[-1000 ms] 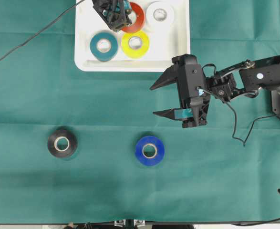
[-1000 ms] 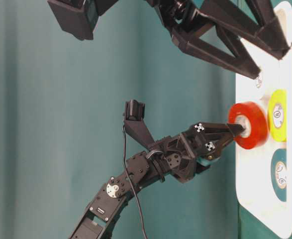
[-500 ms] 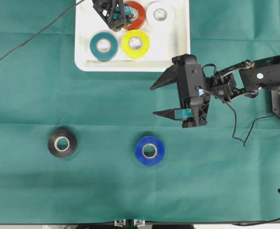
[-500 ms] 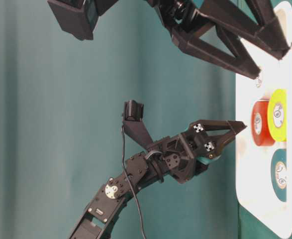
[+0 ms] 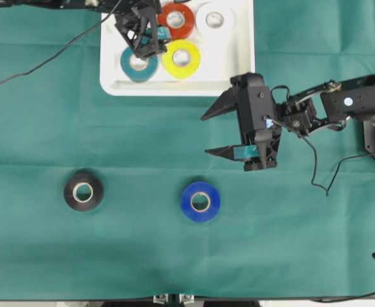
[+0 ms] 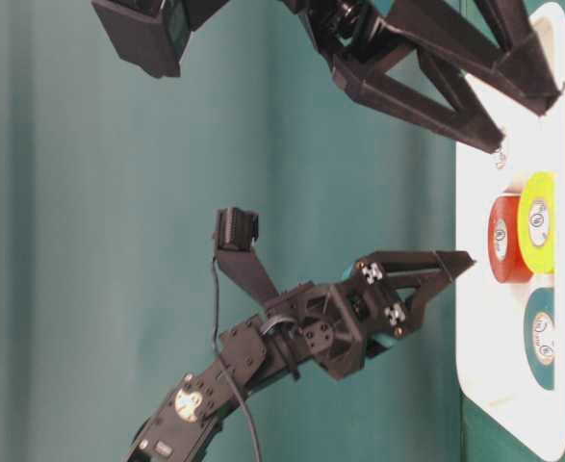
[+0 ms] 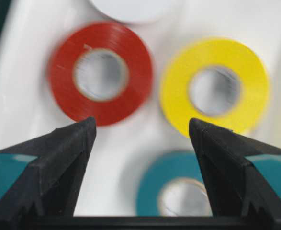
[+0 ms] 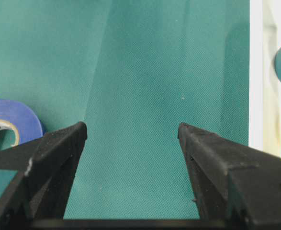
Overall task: Put the tape alternately from left to right into the white case.
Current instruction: 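Release the red roll in the tray and pull the left gripper back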
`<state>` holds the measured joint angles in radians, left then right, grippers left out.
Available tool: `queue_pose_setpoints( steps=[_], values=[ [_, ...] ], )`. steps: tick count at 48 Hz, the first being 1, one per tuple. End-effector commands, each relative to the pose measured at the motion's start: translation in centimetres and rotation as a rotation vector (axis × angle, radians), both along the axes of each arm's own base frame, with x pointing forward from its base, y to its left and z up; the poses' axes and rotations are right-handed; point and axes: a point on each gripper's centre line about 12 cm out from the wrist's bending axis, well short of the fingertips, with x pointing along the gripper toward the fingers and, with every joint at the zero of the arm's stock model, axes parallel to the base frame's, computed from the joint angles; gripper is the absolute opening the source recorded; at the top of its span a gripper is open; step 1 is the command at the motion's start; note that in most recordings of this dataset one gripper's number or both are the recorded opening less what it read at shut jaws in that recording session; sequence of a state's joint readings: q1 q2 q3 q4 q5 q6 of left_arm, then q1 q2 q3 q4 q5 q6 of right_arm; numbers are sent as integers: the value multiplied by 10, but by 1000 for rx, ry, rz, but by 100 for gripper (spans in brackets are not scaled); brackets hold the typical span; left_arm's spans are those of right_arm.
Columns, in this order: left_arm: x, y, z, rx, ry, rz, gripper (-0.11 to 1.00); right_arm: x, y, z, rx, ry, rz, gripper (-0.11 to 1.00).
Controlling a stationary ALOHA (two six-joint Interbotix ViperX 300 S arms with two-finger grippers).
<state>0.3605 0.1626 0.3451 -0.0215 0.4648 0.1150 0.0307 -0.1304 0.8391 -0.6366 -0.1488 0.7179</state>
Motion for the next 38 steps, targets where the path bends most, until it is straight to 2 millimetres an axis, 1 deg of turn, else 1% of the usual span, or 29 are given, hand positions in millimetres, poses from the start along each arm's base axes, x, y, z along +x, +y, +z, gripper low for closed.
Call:
queue_pose_setpoints(
  steps=[1, 11, 18, 29, 38],
  values=[
    [0, -18, 25, 18, -57, -36, 93, 5, 2, 12, 7, -42, 7, 82],
    [-10, -57, 32, 13, -63, -115, 92, 5, 2, 12, 6, -41, 7, 82],
    [-14, -79, 35, 12, -65, -165, 92, 5, 2, 12, 5, -41, 8, 82],
    [-18, -113, 32, 3, -51, -248, 92, 5, 2, 12, 7, -40, 7, 82],
    [-22, -141, 24, -6, -28, -314, 92, 5, 2, 12, 6, -41, 7, 82]
  ],
)
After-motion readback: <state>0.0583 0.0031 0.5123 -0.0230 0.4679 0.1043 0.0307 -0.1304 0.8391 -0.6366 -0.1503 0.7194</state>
